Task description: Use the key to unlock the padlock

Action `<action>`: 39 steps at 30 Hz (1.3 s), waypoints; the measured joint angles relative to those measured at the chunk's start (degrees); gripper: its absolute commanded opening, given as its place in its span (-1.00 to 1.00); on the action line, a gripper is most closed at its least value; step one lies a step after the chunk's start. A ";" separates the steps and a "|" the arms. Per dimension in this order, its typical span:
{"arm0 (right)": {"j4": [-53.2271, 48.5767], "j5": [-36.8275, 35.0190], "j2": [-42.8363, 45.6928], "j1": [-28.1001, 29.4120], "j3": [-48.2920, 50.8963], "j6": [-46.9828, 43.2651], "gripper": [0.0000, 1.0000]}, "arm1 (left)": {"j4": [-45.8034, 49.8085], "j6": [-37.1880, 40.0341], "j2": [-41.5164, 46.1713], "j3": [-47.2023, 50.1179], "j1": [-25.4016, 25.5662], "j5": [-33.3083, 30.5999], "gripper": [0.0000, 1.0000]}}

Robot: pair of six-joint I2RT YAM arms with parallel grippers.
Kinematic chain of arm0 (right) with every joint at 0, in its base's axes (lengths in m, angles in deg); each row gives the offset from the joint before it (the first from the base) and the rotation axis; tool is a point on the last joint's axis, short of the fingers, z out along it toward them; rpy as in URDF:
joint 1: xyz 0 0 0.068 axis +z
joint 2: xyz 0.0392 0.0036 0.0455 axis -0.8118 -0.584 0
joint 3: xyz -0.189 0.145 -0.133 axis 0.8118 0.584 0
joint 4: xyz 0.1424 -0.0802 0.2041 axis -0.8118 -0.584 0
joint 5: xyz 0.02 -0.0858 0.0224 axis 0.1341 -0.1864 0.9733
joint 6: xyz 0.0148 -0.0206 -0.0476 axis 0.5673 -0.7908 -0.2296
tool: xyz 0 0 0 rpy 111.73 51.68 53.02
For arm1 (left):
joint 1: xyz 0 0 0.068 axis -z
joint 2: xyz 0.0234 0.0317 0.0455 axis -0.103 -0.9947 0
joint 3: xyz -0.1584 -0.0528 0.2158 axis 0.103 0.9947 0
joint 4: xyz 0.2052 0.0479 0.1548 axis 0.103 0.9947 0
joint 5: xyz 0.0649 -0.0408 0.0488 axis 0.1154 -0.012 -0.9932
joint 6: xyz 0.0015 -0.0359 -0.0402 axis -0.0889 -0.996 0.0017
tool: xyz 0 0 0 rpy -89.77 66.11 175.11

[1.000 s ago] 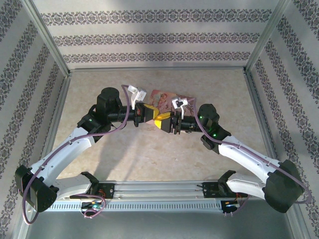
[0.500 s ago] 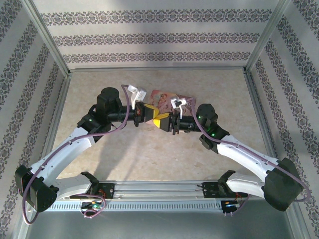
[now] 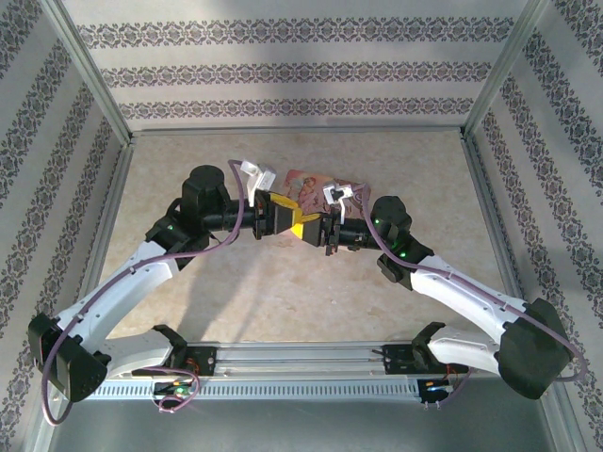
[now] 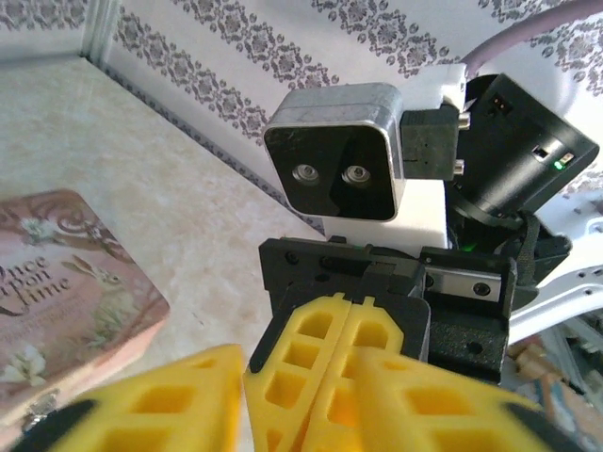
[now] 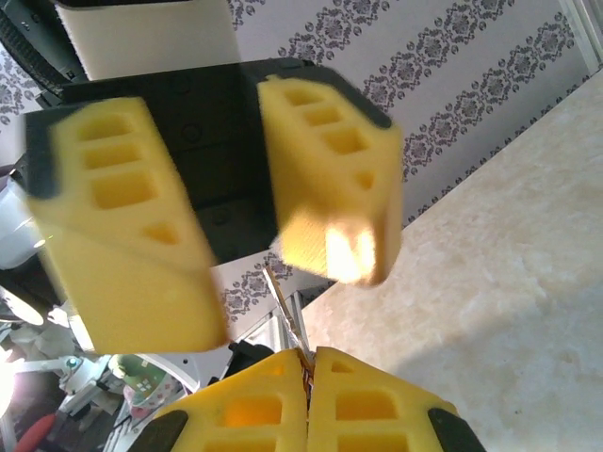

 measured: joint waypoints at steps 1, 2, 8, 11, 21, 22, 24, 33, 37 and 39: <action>-0.57 -0.26 0.17 -0.17 0.04 -0.24 -1.00 | -0.04 0.04 0.50 0.17 0.02 -0.74 0.13; -1.20 -0.55 0.44 -0.39 0.09 -0.55 -1.00 | -0.04 -0.11 1.09 0.35 0.00 -1.44 0.27; -10.23 -3.96 4.35 -2.67 0.44 -4.52 -1.00 | 0.00 -0.07 7.65 1.95 0.00 -12.15 0.77; -15.23 -5.66 6.21 -4.55 0.66 -6.75 -1.00 | 0.24 0.00 11.04 3.04 0.00 -19.50 0.83; -19.87 -5.40 3.52 -14.60 4.04 -7.06 -1.00 | 1.53 -1.36 12.09 13.68 0.00 -32.26 0.89; -19.82 -5.01 2.45 -15.17 4.04 -7.06 -1.00 | 1.57 -1.62 11.41 14.84 0.00 -32.59 0.89; -19.82 -4.15 0.35 -16.22 4.04 -7.04 -1.00 | 1.53 -2.16 9.77 16.68 0.00 -32.72 0.92; -19.82 -3.63 -9.68 -20.65 2.99 -6.47 -1.00 | -3.02 -7.98 -5.31 18.25 -0.04 -27.58 0.87; -19.71 -3.67 -13.81 -21.22 0.87 -6.47 -1.00 | -4.57 -10.86 -13.46 16.26 -0.04 -25.03 0.83; -19.43 -3.74 -15.26 -21.40 0.02 -6.49 -1.00 | -4.87 -11.74 -16.96 14.47 -0.04 -23.82 0.82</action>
